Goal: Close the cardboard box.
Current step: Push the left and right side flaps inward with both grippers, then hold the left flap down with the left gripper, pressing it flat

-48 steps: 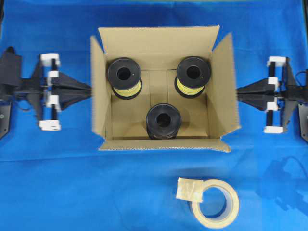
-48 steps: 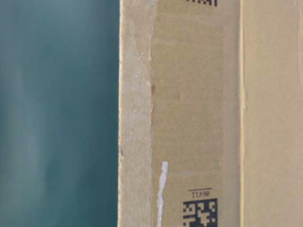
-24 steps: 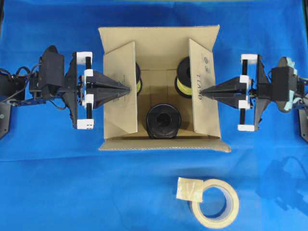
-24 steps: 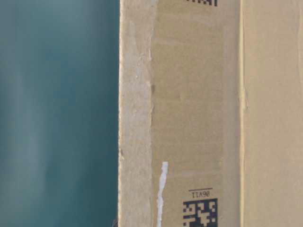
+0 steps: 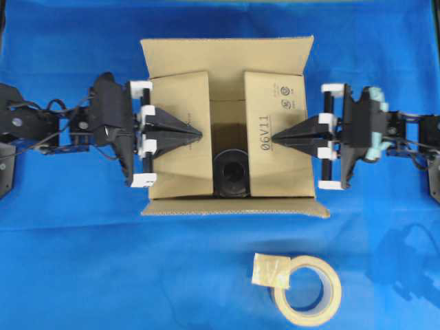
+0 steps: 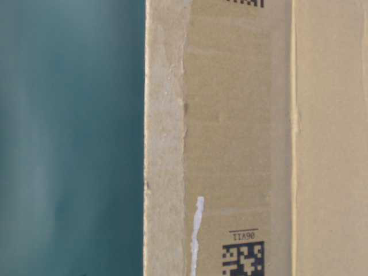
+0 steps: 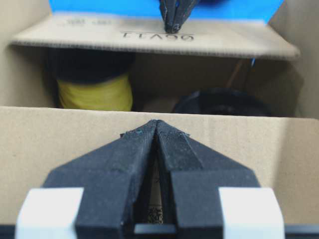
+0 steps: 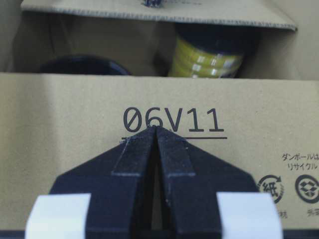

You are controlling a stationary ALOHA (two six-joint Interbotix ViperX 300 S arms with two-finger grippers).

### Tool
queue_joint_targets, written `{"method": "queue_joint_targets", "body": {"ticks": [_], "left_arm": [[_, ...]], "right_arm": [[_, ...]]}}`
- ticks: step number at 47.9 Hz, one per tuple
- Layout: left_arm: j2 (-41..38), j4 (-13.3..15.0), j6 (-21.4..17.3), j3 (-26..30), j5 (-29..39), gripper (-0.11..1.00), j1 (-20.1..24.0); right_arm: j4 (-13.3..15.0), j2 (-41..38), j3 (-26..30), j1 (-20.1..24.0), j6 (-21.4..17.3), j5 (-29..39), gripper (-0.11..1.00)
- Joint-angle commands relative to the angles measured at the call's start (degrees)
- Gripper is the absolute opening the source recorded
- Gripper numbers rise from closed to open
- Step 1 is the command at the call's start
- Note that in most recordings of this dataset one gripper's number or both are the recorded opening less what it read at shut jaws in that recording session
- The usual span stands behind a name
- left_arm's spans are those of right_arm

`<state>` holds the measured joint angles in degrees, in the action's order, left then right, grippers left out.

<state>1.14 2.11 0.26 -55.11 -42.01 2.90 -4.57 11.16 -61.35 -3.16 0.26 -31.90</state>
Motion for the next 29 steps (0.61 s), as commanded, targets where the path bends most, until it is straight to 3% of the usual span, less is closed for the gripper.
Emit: {"method": "queue_joint_targets", "body": {"ticks": [1,11,29], "left_arm": [[-1.23,0.18,0.18,1.76,0.62,0.00,0.00],[-2.81,0.18,0.35,4.75,3.43,0.00,0.53],[-6.68,0.18,-2.46,13.97,5.10,0.00,5.71]], "right_arm": [[-0.18,-1.05,1.58,-0.09,-0.09,0.35,0.00],[-0.18,-1.05,1.85,-0.09,-0.18,0.18,0.00],[-0.18,-1.14,1.93,-0.18,-0.18,0.09,0.00]]}}
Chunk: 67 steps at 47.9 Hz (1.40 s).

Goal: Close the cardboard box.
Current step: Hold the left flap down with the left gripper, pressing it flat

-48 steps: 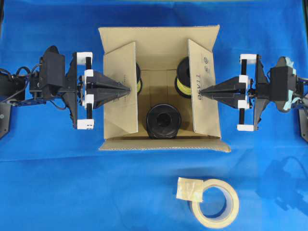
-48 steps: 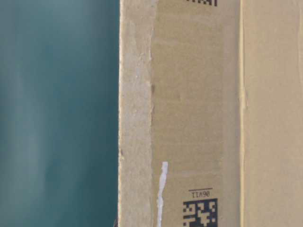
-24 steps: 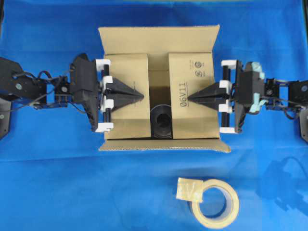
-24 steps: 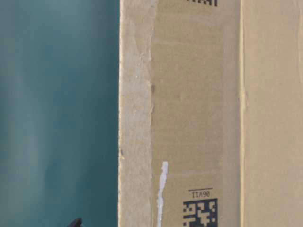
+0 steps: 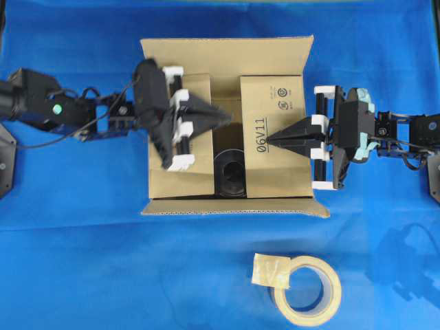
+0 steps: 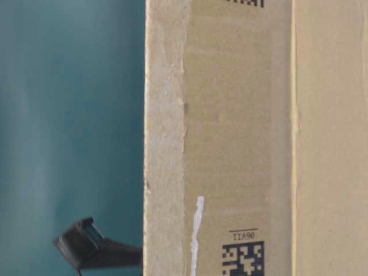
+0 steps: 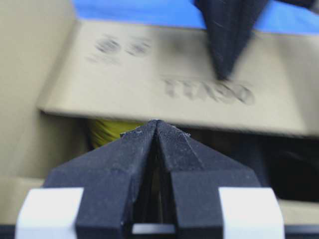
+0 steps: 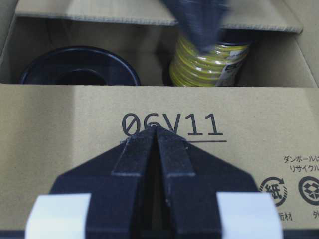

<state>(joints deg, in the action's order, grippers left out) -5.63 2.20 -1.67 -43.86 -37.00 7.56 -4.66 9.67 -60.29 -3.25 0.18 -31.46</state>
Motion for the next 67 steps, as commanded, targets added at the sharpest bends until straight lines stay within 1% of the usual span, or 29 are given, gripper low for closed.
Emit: {"method": "queue_joint_targets", "body": {"ticks": [1,13,22,32,41,48,59,67], "left_arm": [[-0.09,0.09,-0.70,3.25,0.09,0.00,1.32],[-3.16,0.00,-3.87,9.93,2.29,0.00,4.66],[-5.80,-0.18,-4.39,13.27,5.36,0.00,6.68],[-6.86,-0.26,-4.48,13.01,5.54,0.00,8.53],[-7.29,-0.44,-4.48,12.39,5.36,0.00,8.61],[-8.00,-0.44,-4.48,12.22,4.57,0.00,8.09],[-8.35,-0.35,-4.48,12.13,2.99,0.00,6.06],[-8.53,-0.44,-4.48,12.04,2.99,0.00,5.80]], "right_arm": [[-0.09,0.35,0.88,0.00,-0.09,-0.26,0.00],[-0.09,0.35,0.88,0.00,-0.09,-0.35,0.00],[-0.09,0.35,0.88,-0.09,-0.09,-0.35,0.00],[-0.09,0.35,0.97,0.00,-0.09,-0.44,0.00],[-0.09,0.35,0.97,0.00,-0.09,-0.44,0.00],[-0.09,0.35,1.05,-0.09,-0.09,-0.44,0.00],[-0.09,0.35,1.76,-0.09,-0.09,-0.18,0.00],[-0.09,0.35,1.85,0.00,-0.09,-0.09,0.00]]}}
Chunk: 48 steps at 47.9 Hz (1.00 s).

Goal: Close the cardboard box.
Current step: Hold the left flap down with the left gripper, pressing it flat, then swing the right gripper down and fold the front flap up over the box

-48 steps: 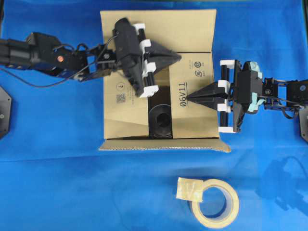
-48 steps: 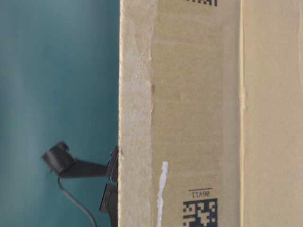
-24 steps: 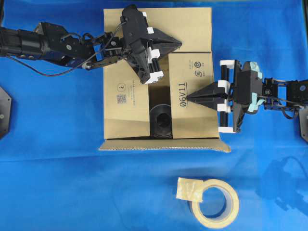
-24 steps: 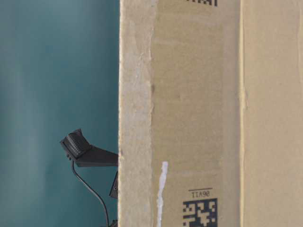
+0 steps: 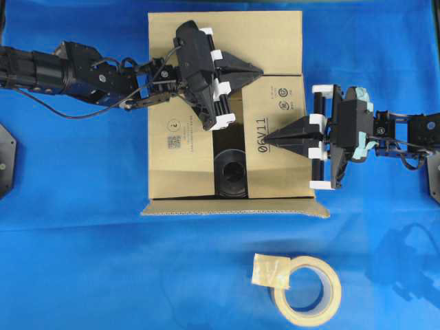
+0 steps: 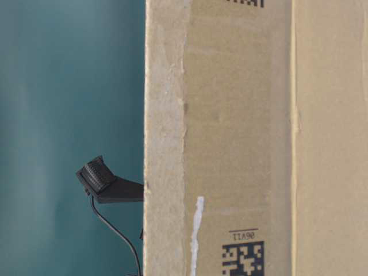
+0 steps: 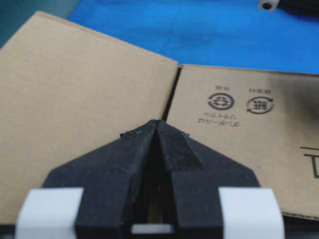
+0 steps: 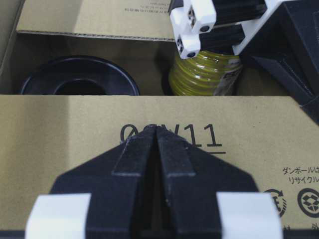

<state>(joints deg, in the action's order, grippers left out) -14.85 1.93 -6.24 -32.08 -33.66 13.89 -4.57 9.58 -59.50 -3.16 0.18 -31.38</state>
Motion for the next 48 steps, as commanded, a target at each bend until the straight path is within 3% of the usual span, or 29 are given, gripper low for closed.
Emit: {"method": "queue_joint_targets", "body": {"ticks": [1,14,28,38,48], "left_arm": [[0.62,-0.18,0.09,0.26,-0.35,0.00,-0.53],[0.79,-0.18,0.09,-0.53,-0.26,0.00,-0.53],[0.62,-0.18,0.09,-0.53,-0.09,0.00,-0.26],[0.44,-0.18,0.09,-0.79,0.09,0.00,-0.18],[0.44,-0.09,0.09,-0.97,0.09,0.00,0.00]], "right_arm": [[-0.18,0.44,1.05,-0.18,-0.09,-0.18,0.00],[-0.18,2.99,1.76,-0.09,-0.18,2.20,0.00],[-0.18,18.63,2.37,0.97,-0.44,12.92,0.00],[0.09,27.42,2.20,10.46,-0.26,14.68,0.00],[1.49,26.54,2.11,21.97,0.70,13.54,0.00]]}}
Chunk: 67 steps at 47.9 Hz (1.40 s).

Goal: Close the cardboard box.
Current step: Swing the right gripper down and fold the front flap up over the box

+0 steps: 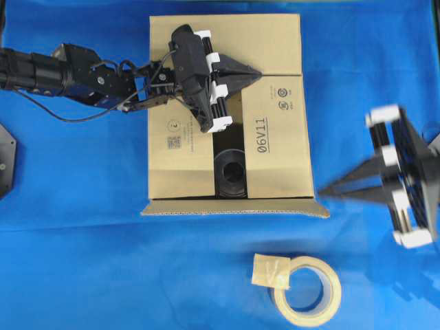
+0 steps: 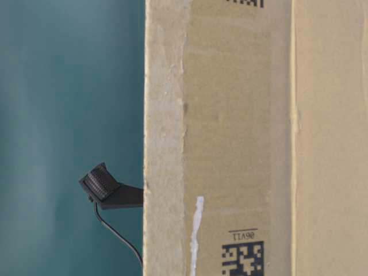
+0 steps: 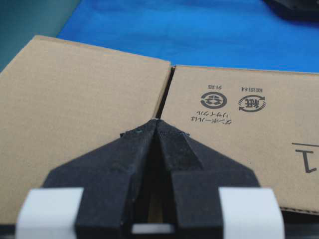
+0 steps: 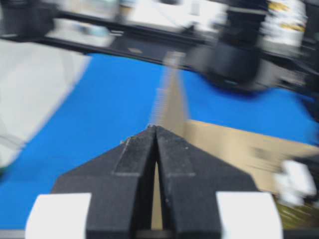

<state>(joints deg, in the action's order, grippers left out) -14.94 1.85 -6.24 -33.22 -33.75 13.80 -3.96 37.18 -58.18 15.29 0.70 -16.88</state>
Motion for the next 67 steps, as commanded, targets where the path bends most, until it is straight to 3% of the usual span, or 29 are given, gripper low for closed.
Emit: {"method": "queue_joint_targets", "body": {"ticks": [1,5,22,30,42,50,67], "left_arm": [[0.53,-0.09,0.09,0.09,0.18,0.00,0.09],[0.44,0.00,0.09,0.09,0.18,0.00,0.09],[0.53,0.00,0.18,-0.18,0.18,0.00,0.09],[0.53,-0.09,0.26,-0.18,0.18,0.00,0.09],[0.53,0.00,0.35,-0.18,0.18,0.00,0.00],[0.53,0.00,0.35,-0.09,0.18,0.00,0.00],[0.53,0.00,0.35,0.18,0.18,0.00,-0.09]], "right_arm": [[1.32,-1.58,0.88,4.48,0.26,-1.14,0.00],[2.72,-4.75,1.32,7.12,0.44,-1.14,0.00],[2.55,-14.59,0.70,6.50,0.35,-4.31,0.00],[2.02,-14.33,0.26,3.16,0.35,-4.48,0.00],[1.49,-12.57,-1.32,-6.59,0.00,-3.34,0.00],[-1.23,-13.80,-2.46,-11.87,-0.26,-2.90,0.00],[-4.39,-21.01,-2.64,-14.41,-0.26,-2.99,0.00]]}}
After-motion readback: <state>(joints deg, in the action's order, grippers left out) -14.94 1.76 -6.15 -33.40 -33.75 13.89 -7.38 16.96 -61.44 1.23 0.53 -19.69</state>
